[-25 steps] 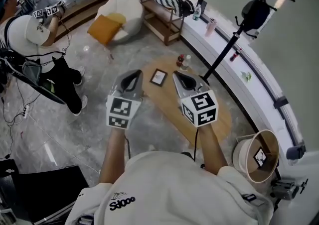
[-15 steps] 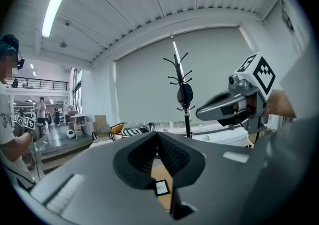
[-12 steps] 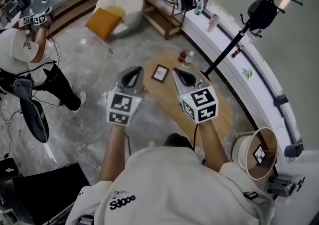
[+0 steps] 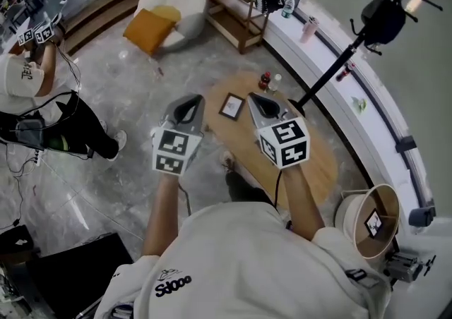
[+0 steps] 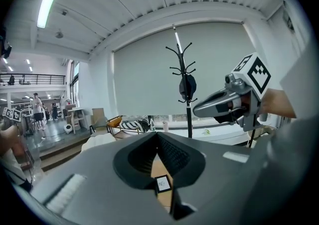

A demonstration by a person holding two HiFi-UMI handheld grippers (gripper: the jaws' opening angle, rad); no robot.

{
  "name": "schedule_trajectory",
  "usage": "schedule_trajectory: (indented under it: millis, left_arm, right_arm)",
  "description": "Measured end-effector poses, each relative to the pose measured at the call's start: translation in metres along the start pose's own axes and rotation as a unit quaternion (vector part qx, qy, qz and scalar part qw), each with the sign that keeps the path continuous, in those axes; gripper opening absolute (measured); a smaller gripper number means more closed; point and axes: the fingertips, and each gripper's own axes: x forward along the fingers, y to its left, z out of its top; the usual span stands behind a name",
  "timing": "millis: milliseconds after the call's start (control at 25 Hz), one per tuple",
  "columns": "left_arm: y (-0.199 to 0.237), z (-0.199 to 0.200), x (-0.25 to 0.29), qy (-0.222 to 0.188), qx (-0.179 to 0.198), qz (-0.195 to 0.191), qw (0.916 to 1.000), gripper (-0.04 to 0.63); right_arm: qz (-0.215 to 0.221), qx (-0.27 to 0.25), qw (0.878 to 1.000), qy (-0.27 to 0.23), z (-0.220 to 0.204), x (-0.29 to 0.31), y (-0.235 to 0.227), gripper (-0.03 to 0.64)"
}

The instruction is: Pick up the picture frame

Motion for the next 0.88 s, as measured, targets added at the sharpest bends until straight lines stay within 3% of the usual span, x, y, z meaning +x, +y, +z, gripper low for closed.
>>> schedule_trajectory:
  millis: [280, 880]
  left_arm:
    - [0.037, 0.0, 0.075, 0.03, 0.003, -0.016, 0.9994, 0.009]
    - [0.066, -0.079, 0.241, 0.124, -0.025, -0.084, 0.9884, 0.011]
  right_arm:
    - [-0.012, 0.025, 1.0, 0.001, 0.01, 0.055, -0.059, 0.003]
    - [-0.007, 0.085, 0.992, 0.093, -0.072, 0.179, -0.158, 0.003]
